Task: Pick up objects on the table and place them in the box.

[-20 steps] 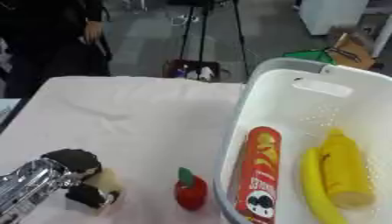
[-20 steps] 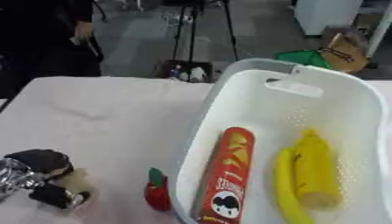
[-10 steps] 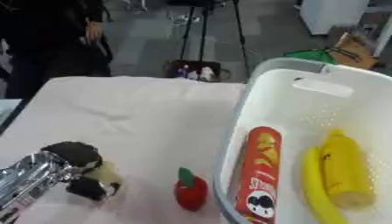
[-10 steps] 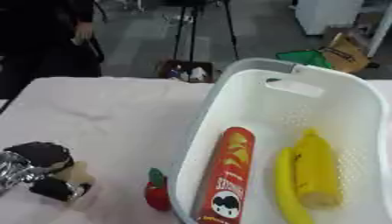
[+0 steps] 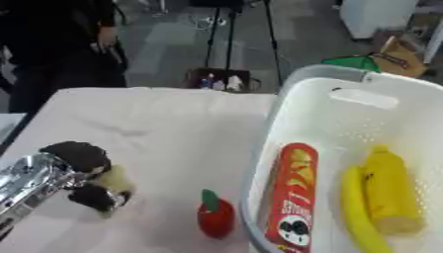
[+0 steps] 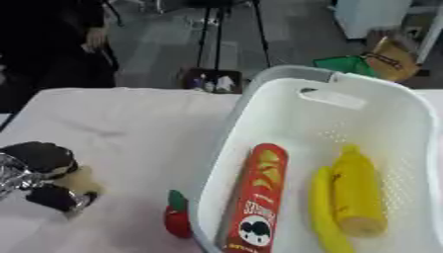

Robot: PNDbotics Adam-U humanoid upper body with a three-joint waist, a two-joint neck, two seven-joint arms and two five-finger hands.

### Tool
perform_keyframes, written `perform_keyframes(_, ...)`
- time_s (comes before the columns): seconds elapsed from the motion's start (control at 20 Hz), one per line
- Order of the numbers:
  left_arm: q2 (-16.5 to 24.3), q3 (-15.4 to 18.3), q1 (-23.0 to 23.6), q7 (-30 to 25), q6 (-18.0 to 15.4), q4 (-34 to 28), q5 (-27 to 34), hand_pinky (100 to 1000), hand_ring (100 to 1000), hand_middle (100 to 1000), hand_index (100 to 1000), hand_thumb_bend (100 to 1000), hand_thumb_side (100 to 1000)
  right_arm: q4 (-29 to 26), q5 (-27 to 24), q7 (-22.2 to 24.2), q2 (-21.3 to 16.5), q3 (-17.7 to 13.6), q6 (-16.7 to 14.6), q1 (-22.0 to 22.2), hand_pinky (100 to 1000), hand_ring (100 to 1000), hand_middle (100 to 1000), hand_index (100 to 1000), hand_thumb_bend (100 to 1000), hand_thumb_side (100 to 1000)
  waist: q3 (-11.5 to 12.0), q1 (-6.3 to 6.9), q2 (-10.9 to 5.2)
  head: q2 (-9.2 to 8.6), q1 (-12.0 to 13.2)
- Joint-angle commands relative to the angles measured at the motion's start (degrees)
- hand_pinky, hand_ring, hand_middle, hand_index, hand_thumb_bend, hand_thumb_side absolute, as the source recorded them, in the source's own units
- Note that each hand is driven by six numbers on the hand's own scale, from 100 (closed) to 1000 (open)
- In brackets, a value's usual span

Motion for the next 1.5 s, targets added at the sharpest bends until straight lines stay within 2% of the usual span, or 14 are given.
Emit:
perform_keyframes(0.05, 3.1, 1.7, -2.1, -0.4, -0.3, -1.0, -0.9, 562, 554, 528, 589, 322, 919, -1.0, -0.3, -0.1, -1.3, -0.2, 0.1, -0.2, 679, 563, 438, 626, 100, 581, 0.1, 0.07, -1.32, 0.05, 0.0)
perform_keyframes(0.45, 3.0, 1.8, -7.5, -0.4, -1.2, 0.8, 1.8, 554, 549, 520, 587, 342, 910, -1.0, -0.3, 0.0, -1.6, -0.1, 0.2, 0.0, 680, 563, 439, 627, 100, 582, -0.2, 0.59, -1.81, 0.06, 0.1)
perform_keyframes(0.7, 1.2, 0.8, -13.3, -0.4, -2.2, 2.5, 3.2, 541, 563, 512, 608, 361, 899, -1.0, -0.5, 0.3, -1.8, 0.2, 0.1, 0.2, 680, 563, 439, 627, 100, 582, -0.5, 0.80, -2.29, 0.22, 0.3)
perform_keyframes(0.85, -1.4, -0.8, -18.6, -0.4, -3.4, 4.0, 3.9, 536, 561, 509, 608, 367, 899, -1.0, -0.6, 0.5, -2.0, 0.3, 0.1, 0.5, 680, 563, 439, 627, 100, 583, -0.8, 0.91, -2.78, 0.29, 0.5)
perform_keyframes(1.1, -5.2, -2.0, -24.3, -0.4, -5.4, 6.1, 2.6, 533, 562, 512, 609, 366, 902, -1.0, -0.7, 0.6, -2.2, 0.4, 0.0, 0.7, 680, 563, 440, 627, 100, 583, -0.8, 0.94, -3.25, 0.29, 0.5)
perform_keyframes(1.5, -15.0, -3.9, -36.4, -0.4, -10.3, 11.3, -0.3, 522, 559, 509, 608, 376, 905, -1.0, -1.2, 1.0, -2.6, 0.9, -0.3, 1.2, 679, 562, 440, 627, 100, 584, -1.5, 1.04, -4.38, 0.68, 1.3)
